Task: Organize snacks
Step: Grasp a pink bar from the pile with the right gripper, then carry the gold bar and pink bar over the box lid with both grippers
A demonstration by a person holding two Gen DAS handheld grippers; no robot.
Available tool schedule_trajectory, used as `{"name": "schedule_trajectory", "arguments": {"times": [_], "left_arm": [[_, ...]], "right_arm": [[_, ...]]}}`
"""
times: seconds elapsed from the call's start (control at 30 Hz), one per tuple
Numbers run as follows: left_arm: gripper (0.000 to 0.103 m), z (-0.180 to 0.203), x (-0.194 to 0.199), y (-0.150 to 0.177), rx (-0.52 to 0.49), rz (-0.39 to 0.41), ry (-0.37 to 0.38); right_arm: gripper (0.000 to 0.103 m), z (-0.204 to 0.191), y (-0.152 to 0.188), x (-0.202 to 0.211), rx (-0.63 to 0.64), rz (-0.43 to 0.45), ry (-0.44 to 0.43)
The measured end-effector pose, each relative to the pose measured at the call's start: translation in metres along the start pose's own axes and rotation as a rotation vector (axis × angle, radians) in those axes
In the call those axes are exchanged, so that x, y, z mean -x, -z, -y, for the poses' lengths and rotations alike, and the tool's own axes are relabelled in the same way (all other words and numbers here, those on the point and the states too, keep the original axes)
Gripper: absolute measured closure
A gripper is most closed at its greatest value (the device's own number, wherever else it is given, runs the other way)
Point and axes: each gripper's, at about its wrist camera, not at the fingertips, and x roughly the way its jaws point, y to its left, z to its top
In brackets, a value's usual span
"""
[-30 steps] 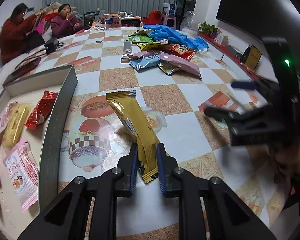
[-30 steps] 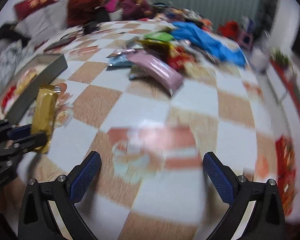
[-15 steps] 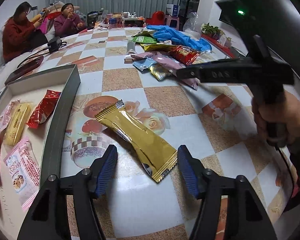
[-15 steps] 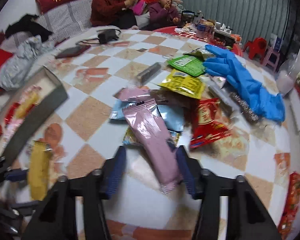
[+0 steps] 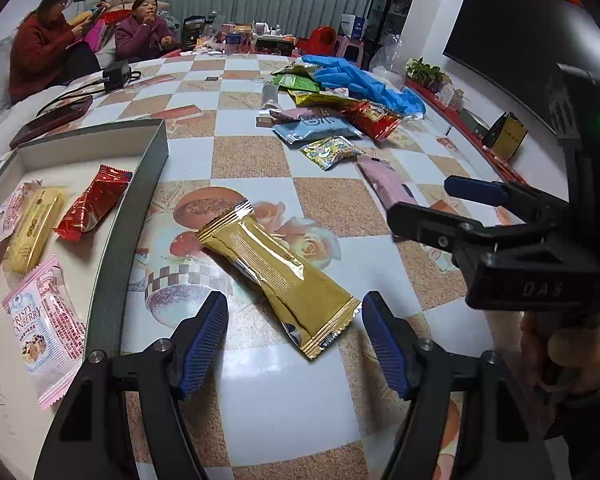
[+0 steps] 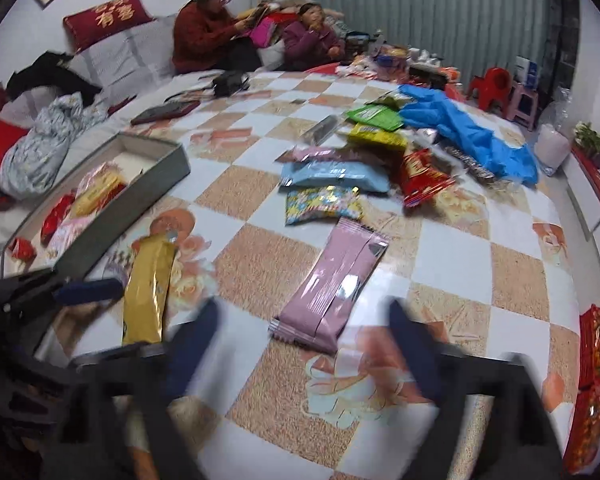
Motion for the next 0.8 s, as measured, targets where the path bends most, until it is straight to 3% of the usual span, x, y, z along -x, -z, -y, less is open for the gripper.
{"name": "schedule_trajectory", "arguments": {"times": [0.13, 0.27, 0.33, 0.37, 0.4, 0.43, 0.47, 0.5, 0.8], "left_arm": [[0.029, -0.006, 0.002, -0.002, 0.037, 0.005, 0.023], [0.03, -0.015, 0.002, -0.004, 0.09, 0.004, 0.045], [0.03, -0.016, -0.002, -0.006, 0.115, -0.006, 0.046], [0.03, -0.018, -0.003, -0.008, 0.139, 0.001, 0.059], [0.036, -0.018, -0.004, -0.01, 0.153, -0.001, 0.052], [0.046, -0.017, -0.007, -0.013, 0.153, -0.006, 0.026], [0.071, -0.013, -0.011, -0.017, 0.137, -0.027, 0.016], [0.079, -0.01, -0.013, -0.019, 0.12, -0.043, 0.019], [0.079, 0.003, -0.001, 0.001, -0.018, -0.014, 0.035]], "right_arm": [[0.005, -0.003, -0.005, -0.01, -0.034, -0.029, 0.089], [0.006, 0.004, -0.002, -0.033, -0.142, -0.105, 0.115], [0.017, -0.003, -0.003, -0.034, -0.113, -0.09, 0.168], [0.041, -0.006, -0.005, -0.032, -0.107, -0.077, 0.166], [0.055, -0.007, -0.005, -0.031, -0.104, -0.078, 0.165], [0.056, -0.008, -0.005, -0.031, -0.103, -0.08, 0.164], [0.064, -0.009, -0.004, -0.03, -0.103, -0.08, 0.158], [0.071, -0.009, -0.003, -0.028, -0.105, -0.082, 0.153], [0.073, -0.006, 0.044, 0.014, -0.214, -0.057, 0.106]]}}
